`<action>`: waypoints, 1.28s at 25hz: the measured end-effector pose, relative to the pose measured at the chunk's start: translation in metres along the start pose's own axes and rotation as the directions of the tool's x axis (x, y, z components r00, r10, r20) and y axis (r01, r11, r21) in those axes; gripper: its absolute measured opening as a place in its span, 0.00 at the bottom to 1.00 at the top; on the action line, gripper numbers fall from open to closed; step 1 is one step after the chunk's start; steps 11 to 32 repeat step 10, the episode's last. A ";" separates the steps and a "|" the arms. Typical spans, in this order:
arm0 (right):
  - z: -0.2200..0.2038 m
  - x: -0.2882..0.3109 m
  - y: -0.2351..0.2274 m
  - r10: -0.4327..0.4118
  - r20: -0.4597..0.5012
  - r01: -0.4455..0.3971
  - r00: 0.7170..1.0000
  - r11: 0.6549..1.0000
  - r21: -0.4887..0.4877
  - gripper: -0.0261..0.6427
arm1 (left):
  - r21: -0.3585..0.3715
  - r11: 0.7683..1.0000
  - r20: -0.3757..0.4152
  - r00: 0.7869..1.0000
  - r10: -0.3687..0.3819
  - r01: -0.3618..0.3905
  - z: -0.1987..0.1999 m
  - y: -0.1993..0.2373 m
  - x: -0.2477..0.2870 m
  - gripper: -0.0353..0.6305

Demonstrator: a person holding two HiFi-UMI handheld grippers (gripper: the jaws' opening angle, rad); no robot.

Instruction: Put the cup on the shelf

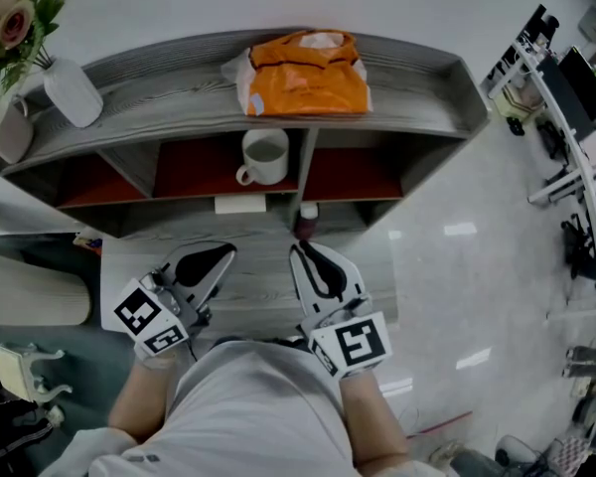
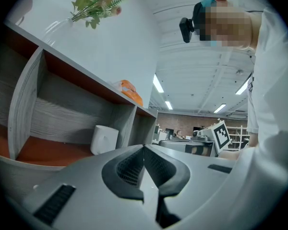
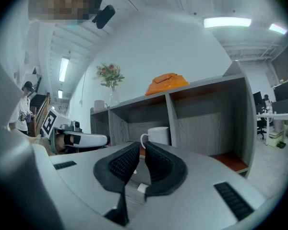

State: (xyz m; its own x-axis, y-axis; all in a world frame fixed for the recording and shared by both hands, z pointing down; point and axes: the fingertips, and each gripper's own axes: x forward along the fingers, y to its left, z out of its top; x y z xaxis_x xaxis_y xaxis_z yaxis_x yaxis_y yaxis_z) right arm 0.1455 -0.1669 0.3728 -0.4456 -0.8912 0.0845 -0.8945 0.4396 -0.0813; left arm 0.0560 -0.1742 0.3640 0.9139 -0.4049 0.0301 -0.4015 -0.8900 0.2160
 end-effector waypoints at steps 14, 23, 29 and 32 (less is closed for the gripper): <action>-0.003 -0.002 -0.001 -0.003 -0.013 0.003 1.000 1.000 0.005 0.11 | -0.001 1.000 -0.004 1.000 0.005 -0.005 -0.002 -0.003 -0.001 0.08; -0.003 -0.002 -0.001 -0.003 -0.013 0.003 1.000 1.000 0.005 0.11 | -0.001 1.000 -0.004 1.000 0.005 -0.005 -0.002 -0.003 -0.001 0.08; -0.003 -0.002 -0.001 -0.003 -0.013 0.003 1.000 1.000 0.005 0.11 | -0.001 1.000 -0.004 1.000 0.005 -0.005 -0.002 -0.003 -0.001 0.08; -0.003 -0.002 -0.001 -0.003 -0.013 0.003 1.000 1.000 0.005 0.11 | -0.001 1.000 -0.004 1.000 0.005 -0.005 -0.002 -0.003 -0.001 0.08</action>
